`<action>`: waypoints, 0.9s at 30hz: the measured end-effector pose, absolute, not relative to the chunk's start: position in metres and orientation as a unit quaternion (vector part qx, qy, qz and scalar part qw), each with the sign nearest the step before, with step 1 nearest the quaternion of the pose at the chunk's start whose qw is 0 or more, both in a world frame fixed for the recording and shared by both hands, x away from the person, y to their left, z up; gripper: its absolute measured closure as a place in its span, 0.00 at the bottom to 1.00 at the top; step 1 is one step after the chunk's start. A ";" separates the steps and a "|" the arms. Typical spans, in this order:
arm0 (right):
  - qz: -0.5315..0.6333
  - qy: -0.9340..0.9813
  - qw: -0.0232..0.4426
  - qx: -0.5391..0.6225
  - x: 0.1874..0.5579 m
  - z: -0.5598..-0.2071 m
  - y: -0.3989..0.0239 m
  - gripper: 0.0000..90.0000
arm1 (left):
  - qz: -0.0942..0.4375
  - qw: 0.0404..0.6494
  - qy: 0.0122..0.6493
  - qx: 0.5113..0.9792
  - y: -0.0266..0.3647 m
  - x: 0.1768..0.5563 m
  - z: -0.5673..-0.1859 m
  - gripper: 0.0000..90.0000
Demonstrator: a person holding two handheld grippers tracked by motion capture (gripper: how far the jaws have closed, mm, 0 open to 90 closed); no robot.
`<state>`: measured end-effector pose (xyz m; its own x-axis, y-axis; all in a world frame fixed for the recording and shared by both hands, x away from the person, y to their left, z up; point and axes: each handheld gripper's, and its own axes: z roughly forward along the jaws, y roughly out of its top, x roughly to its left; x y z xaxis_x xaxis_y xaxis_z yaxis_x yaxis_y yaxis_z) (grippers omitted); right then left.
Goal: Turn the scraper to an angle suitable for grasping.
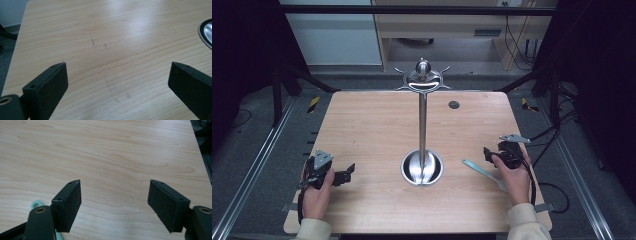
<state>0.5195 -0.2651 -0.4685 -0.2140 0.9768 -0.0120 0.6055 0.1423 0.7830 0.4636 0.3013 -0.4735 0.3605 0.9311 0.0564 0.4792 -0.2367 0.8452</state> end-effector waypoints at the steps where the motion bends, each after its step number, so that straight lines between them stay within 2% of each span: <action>1: 0.335 0.703 0.277 0.562 0.519 -0.468 -0.265 0.30 | 0.292 0.389 0.483 0.728 0.301 0.463 -0.473 0.03; 4: 0.328 0.700 0.283 0.568 0.521 -0.469 -0.267 0.32 | 0.296 0.394 0.477 0.728 0.299 0.462 -0.472 0.03; 9: 0.319 0.702 0.293 0.565 0.524 -0.470 -0.266 0.55 | 0.298 0.384 0.468 0.738 0.293 0.462 -0.473 0.03; 12: 0.312 0.715 0.297 0.550 0.525 -0.467 -0.263 0.71 | 0.297 0.379 0.466 0.742 0.292 0.462 -0.473 0.03; 15: 0.306 0.732 0.295 0.533 0.525 -0.463 -0.257 0.83 | 0.296 0.372 0.467 0.746 0.291 0.462 -0.474 0.03; 16: 0.306 0.732 0.295 0.533 0.525 -0.463 -0.257 0.83 | 0.297 0.372 0.466 0.746 0.291 0.462 -0.474 0.03; 21: 0.279 0.774 0.279 0.495 0.530 -0.464 -0.246 0.96 | 0.304 0.368 0.463 0.747 0.291 0.462 -0.472 0.03; 27: 0.271 0.796 0.248 0.482 0.531 -0.468 -0.235 1.00 | 0.305 0.362 0.462 0.750 0.289 0.463 -0.474 0.03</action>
<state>0.5313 -0.2349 -0.4676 -0.4135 0.9007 -0.1333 0.6321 0.3893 0.6700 0.4629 0.2892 -0.4736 0.3861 0.9143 0.1224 0.4720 -0.3098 0.8253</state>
